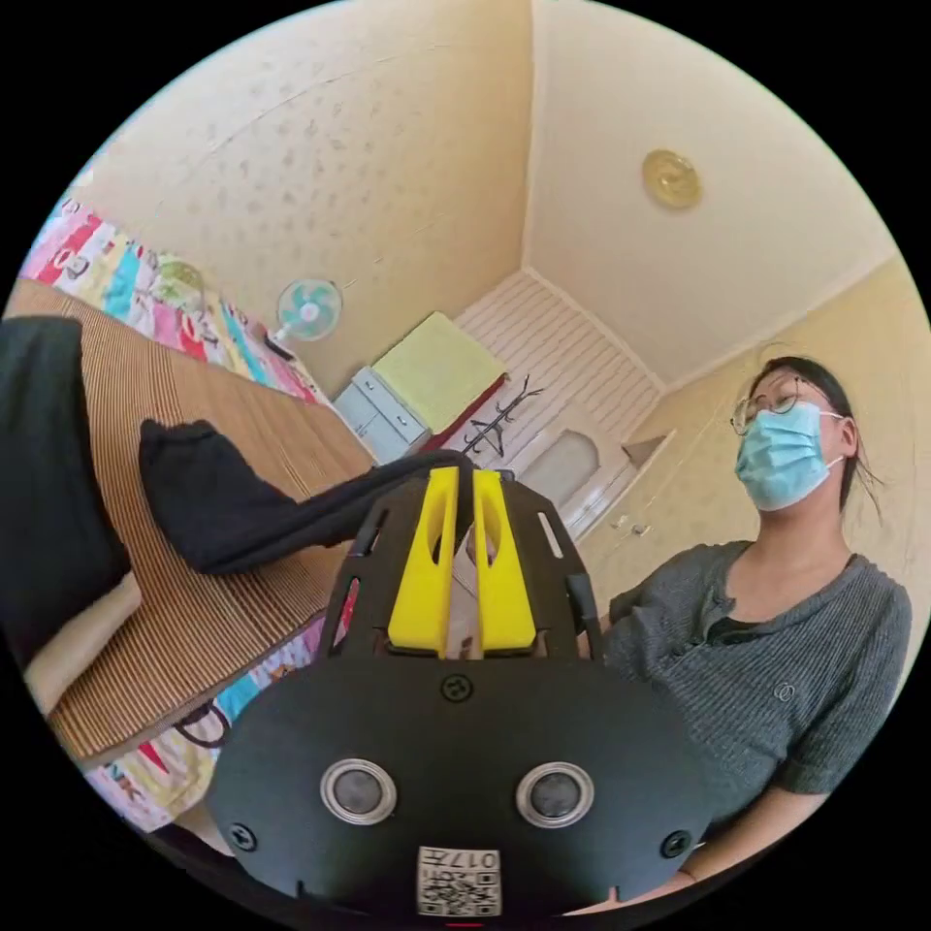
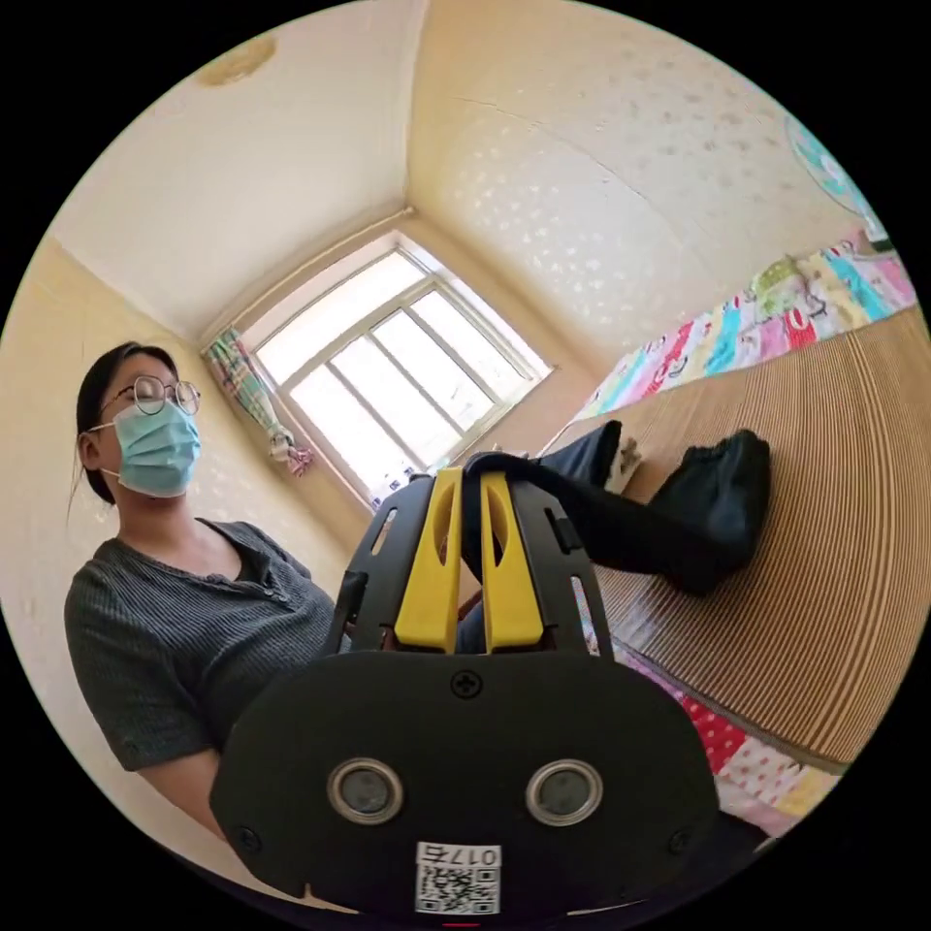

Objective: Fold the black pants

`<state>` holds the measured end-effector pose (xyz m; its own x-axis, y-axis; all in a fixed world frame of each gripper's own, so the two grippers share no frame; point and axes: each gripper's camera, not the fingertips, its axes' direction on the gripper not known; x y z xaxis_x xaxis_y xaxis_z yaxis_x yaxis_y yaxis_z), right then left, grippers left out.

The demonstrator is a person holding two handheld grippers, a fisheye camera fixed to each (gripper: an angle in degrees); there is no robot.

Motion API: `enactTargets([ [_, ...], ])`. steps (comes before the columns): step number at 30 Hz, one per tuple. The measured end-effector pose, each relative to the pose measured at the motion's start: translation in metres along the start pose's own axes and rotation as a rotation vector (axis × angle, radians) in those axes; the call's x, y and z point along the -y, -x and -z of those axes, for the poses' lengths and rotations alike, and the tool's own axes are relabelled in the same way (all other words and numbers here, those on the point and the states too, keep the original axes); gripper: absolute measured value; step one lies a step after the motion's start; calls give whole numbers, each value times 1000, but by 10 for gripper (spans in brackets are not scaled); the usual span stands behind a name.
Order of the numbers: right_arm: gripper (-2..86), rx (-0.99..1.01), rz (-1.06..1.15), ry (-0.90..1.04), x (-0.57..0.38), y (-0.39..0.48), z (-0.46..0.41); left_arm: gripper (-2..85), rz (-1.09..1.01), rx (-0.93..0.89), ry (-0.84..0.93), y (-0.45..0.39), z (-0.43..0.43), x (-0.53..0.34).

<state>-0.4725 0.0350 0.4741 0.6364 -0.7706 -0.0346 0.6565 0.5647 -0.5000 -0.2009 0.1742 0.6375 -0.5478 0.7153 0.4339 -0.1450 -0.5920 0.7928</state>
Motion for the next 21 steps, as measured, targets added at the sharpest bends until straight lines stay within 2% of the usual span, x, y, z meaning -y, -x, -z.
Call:
enactTargets([
  [2, 20, -22, 139, -17, 33, 45, 8, 33, -197, -19, -47, -63, 11, 41],
  [5, 19, 63, 312, -87, 72, 111, 25, 32, -416, -102, -126, -139, 27, 78],
  [7, 18, 111, 385, -127, 88, 144, 32, 33, -492, -139, -181, -176, 35, 94],
  [10, 18, 0, 365, -162, 110, 173, 33, 32, -529, -94, -233, -212, 39, 115],
  [13, 17, -106, 274, -159, 126, 155, 26, 28, -461, 68, -261, -207, 32, 129],
  [17, 15, -56, -28, -127, 146, 57, 12, 28, -199, 126, -265, -127, 13, 154],
  [21, 16, -170, -190, -80, 170, -14, -11, 31, -38, 285, -201, -66, -4, 184],
])
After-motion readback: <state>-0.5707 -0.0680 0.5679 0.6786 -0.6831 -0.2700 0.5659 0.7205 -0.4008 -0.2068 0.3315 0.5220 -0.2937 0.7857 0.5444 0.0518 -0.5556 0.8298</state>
